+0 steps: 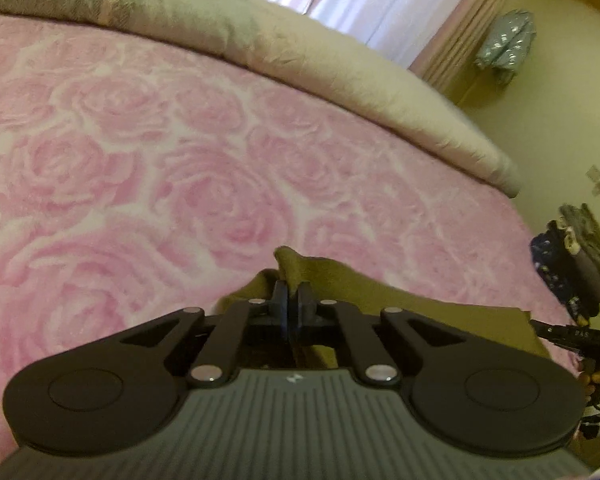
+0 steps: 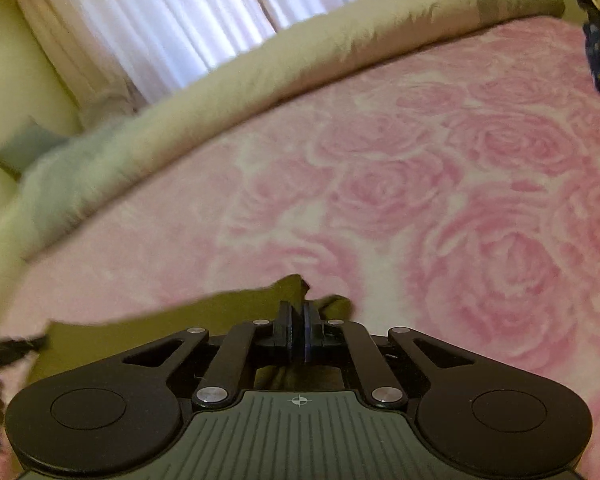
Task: Fold clothes
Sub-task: 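Fold the hem toward the collar with both grippers and lower it, then open both grippers and press the folded olive shirt flat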
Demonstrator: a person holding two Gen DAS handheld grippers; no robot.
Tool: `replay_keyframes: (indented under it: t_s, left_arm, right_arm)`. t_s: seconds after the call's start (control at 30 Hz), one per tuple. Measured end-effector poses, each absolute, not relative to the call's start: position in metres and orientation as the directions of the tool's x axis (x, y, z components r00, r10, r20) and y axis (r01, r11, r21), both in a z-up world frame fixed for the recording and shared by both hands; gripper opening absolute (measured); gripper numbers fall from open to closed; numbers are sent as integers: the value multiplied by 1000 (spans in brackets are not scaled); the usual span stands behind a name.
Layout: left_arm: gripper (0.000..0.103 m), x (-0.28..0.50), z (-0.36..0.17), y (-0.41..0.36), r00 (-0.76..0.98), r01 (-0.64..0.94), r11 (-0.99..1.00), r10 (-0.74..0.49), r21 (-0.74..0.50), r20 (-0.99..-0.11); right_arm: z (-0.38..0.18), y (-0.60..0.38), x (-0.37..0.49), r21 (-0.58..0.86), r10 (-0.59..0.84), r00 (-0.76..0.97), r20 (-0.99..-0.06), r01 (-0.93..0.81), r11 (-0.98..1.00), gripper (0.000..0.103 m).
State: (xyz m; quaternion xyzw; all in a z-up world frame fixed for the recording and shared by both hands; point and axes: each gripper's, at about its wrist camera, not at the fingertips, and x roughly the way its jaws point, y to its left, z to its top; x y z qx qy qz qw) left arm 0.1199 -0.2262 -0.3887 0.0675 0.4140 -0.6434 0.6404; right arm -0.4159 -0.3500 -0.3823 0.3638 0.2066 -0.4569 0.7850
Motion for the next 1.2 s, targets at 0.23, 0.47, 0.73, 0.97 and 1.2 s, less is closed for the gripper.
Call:
replay_keyframes:
  t_s: [0.23,0.47,0.73,0.97,1.2]
  left_arm:
    - [9,88,-349,-211,-85,925,143,-825,-353,-558]
    - [0,9,-369,-235,-188,981,-106,-729,-163,-658]
    - [3,42,-396,-247,-105,978,36,-766,-206,-635]
    - [5,50,-359,-206,-23,963,140,-807,-229,-590]
    - [5,3,-352,-116,-118,970,36,-793,-239,-597]
  right_arm:
    - [-343,-307,-375,128,-710,390,-586,910,394,62]
    - [-372,-286,-303,-4,-593,441,-673,800,600,51]
    - [-393,-320,-346,123,-668,401,-627,898,423,42]
    - [-354,-296,-369,99,-731,349,-586,927,363,42]
    - [-352,-193,-348,56,-669,458,-585,846,530,42]
